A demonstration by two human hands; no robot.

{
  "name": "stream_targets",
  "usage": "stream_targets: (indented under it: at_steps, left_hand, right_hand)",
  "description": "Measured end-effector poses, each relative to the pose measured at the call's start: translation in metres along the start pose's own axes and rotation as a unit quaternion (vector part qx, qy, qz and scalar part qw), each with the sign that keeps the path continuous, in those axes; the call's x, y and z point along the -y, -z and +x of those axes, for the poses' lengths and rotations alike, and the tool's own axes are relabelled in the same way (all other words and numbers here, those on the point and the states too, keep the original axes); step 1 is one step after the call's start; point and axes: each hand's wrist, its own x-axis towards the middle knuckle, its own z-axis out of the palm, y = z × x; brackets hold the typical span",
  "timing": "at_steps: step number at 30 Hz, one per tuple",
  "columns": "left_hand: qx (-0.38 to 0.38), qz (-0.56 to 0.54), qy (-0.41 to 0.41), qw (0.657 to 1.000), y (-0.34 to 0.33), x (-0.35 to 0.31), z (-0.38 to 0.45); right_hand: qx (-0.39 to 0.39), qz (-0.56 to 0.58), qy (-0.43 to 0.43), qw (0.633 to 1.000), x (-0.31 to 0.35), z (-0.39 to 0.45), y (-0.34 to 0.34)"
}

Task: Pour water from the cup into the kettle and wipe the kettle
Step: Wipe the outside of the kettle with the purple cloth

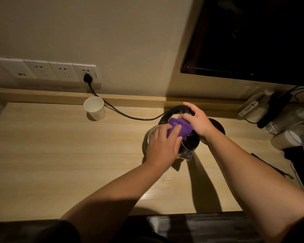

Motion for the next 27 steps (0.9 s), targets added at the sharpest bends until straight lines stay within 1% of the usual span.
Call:
stream_targets:
  at_steps: [2, 3, 4, 6, 8, 10, 13, 15, 17, 21, 24, 26, 27]
  left_hand:
    - [0.003, 0.009, -0.014, 1.000, -0.003, 0.008, -0.002]
    - [0.009, 0.005, 0.000, 1.000, -0.003, 0.012, -0.003]
    - [0.017, -0.004, 0.035, 0.999, -0.003, 0.017, -0.003]
    - [0.036, -0.019, 0.128, 0.991, -0.005, 0.034, -0.004]
    - [0.049, -0.015, 0.182, 0.982, -0.005, 0.052, -0.004]
    - [0.054, -0.018, 0.193, 0.980, -0.004, 0.060, -0.004]
    - [0.044, -0.024, 0.194, 0.980, -0.002, 0.049, -0.003]
    - [0.027, -0.024, 0.178, 0.983, -0.002, 0.036, -0.006]
    - [0.013, -0.022, 0.141, 0.990, -0.002, 0.020, -0.008]
    - [-0.013, 0.015, 0.024, 1.000, -0.002, -0.005, -0.014]
    - [-0.010, 0.034, -0.045, 0.998, -0.004, 0.001, -0.022]
    - [-0.003, 0.034, -0.051, 0.998, -0.004, 0.012, -0.026]
    - [-0.001, 0.029, -0.031, 0.999, -0.004, 0.019, -0.028]
  right_hand:
    - [0.004, 0.000, -0.007, 1.000, 0.001, 0.000, 0.000]
    - [0.006, 0.005, -0.013, 1.000, 0.001, 0.000, 0.000]
    - [0.007, 0.014, -0.020, 1.000, 0.001, -0.001, 0.002]
    - [-0.002, 0.028, -0.030, 0.999, -0.001, -0.002, 0.005]
    - [-0.008, 0.036, -0.035, 0.999, -0.002, -0.004, 0.007]
    - [-0.012, 0.039, -0.038, 0.998, -0.003, -0.004, 0.006]
    - [-0.019, 0.047, -0.048, 0.998, -0.002, -0.003, 0.006]
    - [-0.029, 0.056, -0.063, 0.996, -0.003, -0.003, 0.007]
    - [-0.041, 0.069, -0.086, 0.993, -0.008, -0.005, 0.007]
    - [-0.060, 0.093, -0.122, 0.986, -0.019, -0.009, 0.004]
    - [-0.062, 0.078, -0.125, 0.987, -0.019, -0.009, 0.002]
    - [-0.060, 0.071, -0.130, 0.987, -0.017, -0.009, 0.001]
    - [-0.062, 0.074, -0.137, 0.986, -0.016, -0.008, 0.002]
